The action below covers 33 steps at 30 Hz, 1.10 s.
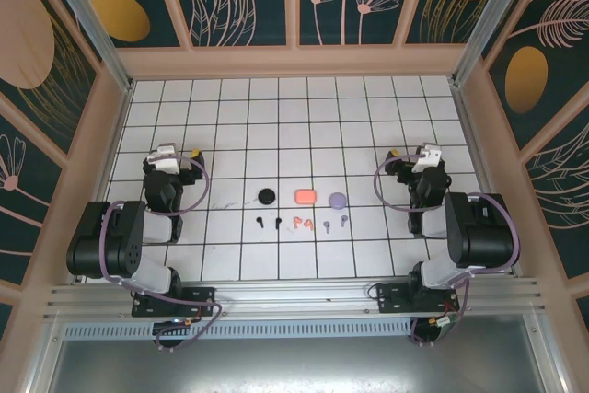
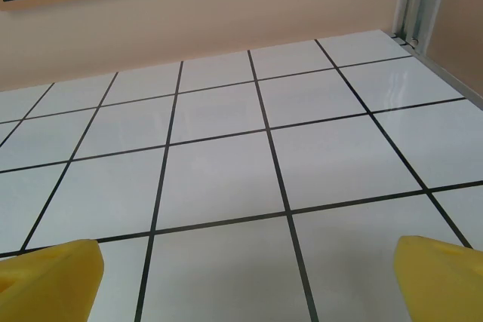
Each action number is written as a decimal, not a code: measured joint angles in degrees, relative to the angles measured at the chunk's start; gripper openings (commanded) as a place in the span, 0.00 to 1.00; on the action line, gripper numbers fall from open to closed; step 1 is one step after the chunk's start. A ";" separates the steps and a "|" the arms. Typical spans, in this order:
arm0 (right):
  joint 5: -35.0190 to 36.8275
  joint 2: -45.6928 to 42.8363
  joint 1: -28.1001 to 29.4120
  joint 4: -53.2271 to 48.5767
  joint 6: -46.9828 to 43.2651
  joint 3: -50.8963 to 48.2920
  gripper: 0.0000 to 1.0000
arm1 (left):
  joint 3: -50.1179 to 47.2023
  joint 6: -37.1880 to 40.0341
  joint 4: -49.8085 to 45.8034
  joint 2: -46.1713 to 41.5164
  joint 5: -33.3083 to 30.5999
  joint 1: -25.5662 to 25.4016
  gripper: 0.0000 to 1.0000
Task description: Insert the wireless bluetooth earbuds into the charging case
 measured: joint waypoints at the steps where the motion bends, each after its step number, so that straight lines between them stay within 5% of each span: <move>1: 0.00 0.00 0.00 0.00 0.00 0.00 0.99 | 0.00 0.02 0.00 0.00 0.00 0.00 0.99; 33: -0.50 -0.09 -0.79 -0.09 0.04 0.00 0.99 | 0.46 -0.24 -0.04 0.00 -0.61 0.00 0.98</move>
